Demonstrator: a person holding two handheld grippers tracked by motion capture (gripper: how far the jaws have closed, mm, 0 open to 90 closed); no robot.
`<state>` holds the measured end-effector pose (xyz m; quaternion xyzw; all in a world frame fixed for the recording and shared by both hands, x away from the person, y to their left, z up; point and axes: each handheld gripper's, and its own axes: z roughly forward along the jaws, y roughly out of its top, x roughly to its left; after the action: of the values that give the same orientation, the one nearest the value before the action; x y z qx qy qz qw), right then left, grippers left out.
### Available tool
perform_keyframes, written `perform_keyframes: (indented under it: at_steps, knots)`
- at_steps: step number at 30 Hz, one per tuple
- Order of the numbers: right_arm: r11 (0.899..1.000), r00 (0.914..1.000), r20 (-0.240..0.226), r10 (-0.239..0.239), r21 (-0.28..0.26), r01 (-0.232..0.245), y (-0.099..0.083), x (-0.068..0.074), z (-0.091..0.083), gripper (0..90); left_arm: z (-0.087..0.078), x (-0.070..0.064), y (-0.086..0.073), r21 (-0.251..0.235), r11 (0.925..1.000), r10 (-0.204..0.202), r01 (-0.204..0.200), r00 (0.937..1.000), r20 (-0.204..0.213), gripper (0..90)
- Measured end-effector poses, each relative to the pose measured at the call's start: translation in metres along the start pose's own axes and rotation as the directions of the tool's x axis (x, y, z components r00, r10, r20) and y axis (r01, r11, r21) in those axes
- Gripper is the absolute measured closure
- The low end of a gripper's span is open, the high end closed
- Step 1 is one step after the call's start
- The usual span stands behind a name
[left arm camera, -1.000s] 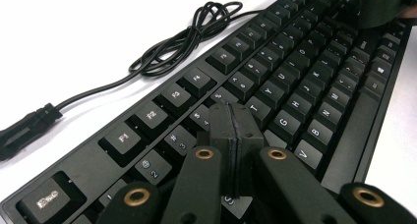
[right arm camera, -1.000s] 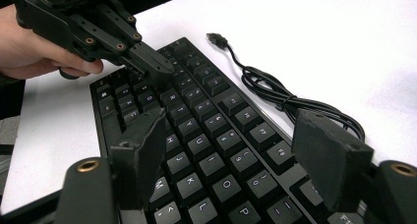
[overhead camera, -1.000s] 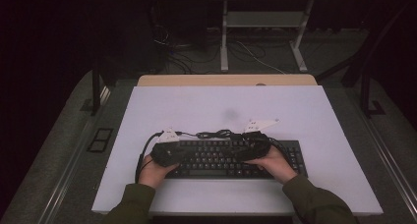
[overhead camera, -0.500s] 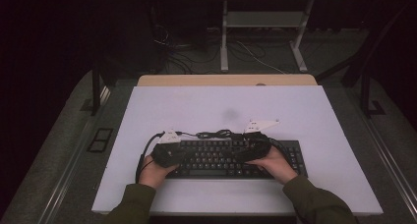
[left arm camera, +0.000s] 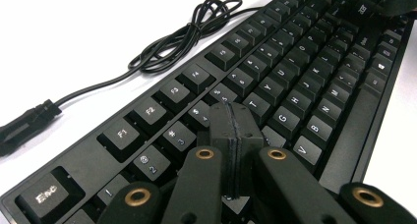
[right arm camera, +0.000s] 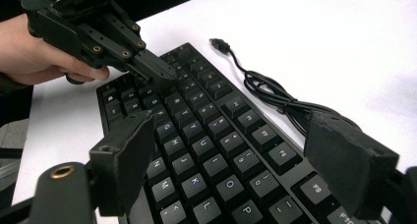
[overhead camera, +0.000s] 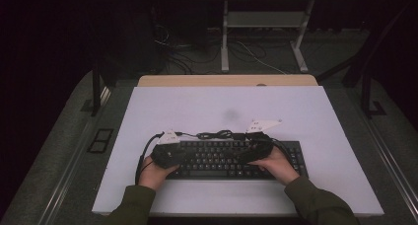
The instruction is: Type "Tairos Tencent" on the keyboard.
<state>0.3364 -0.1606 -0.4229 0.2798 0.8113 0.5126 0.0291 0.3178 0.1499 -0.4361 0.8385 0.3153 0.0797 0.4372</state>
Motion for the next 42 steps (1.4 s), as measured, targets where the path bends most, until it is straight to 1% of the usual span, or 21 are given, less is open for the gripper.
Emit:
perform_keyframes:
  at_steps: [2, 4, 8, 10, 15, 20, 21, 27, 31, 36, 39, 42]
  knots:
    - [1.0, 1.0, 0.0, 0.001, -0.003, -0.001, 0.001, 0.0, -0.001, 18.7, -0.001, 0.0, 0.001, -0.004, 1.0, 0.001, -0.001, 1.0, 0.0, 88.8]
    - [1.0, 1.0, -0.004, 0.006, -0.006, -0.006, 0.001, -0.001, -0.001, 18.6, -0.002, 0.0, 0.001, -0.015, 0.9998, -0.009, 0.009, 1.0, 0.0, 88.7]
    - [1.0, 0.9999, -0.013, 0.003, 0.003, -0.003, 0.002, -0.002, -0.002, 18.6, -0.004, 0.0, 0.002, -0.022, 0.9997, -0.005, 0.005, 1.0, 0.005, 88.7]
    - [1.0, 0.9998, -0.018, 0.001, 0.008, -0.001, 0.003, -0.002, -0.002, 18.6, -0.005, -0.001, 0.002, -0.033, 0.9993, -0.018, 0.018, 0.9998, 0.009, 88.7]
    - [1.0, 0.9996, -0.028, -0.004, 0.018, 0.004, 0.003, -0.003, 0.0, 18.6, -0.005, -0.003, 0.003, -0.031, 0.9994, -0.012, 0.012, 0.9997, 0.019, 88.5]
    - [0.999, 0.9991, -0.042, -0.006, 0.032, 0.007, 0.003, -0.003, 0.002, 19.4, -0.006, -0.003, 0.002, -0.035, 0.9993, -0.011, 0.012, 0.9997, 0.023, 82.0]
    - [0.999, 0.999, -0.044, -0.006, 0.033, 0.007, 0.003, -0.003, 0.002, 20.6, -0.007, -0.003, 0.002, -0.036, 0.9992, -0.018, 0.019, 0.9996, 0.022, 80.4]
    - [0.999, 0.9984, -0.057, -0.002, 0.035, 0.004, 0.005, -0.001, 0.002, 25.8, -0.008, -0.003, 0.002, -0.047, 0.9985, -0.026, 0.027, 0.9996, 0.011, 67.1]
    - [0.999, 0.9976, -0.069, -0.005, 0.038, 0.008, 0.005, 0.001, 0.004, 33.6, -0.008, -0.003, 0.003, -0.064, 0.9976, -0.027, 0.027, 0.9996, -0.002, 56.9]
    - [0.999, 0.9961, -0.088, -0.004, 0.04, 0.007, 0.006, 0.003, 0.006, 44.4, -0.009, -0.004, 0.004, -0.076, 0.9968, -0.027, 0.026, 0.9996, -0.008, 47.1]
    - [0.999, 0.9948, -0.102, 0.003, 0.048, 0.002, 0.006, 0.005, 0.007, 52.4, -0.009, -0.004, 0.004, -0.082, 0.9962, -0.031, 0.03, 0.9995, -0.01, 41.8]
    - [0.998, 0.9937, -0.112, 0.002, 0.056, 0.004, 0.006, 0.007, 0.009, 62.5, -0.008, -0.004, 0.004, -0.085, 0.996, -0.029, 0.028, 0.9995, -0.011, 37.3]
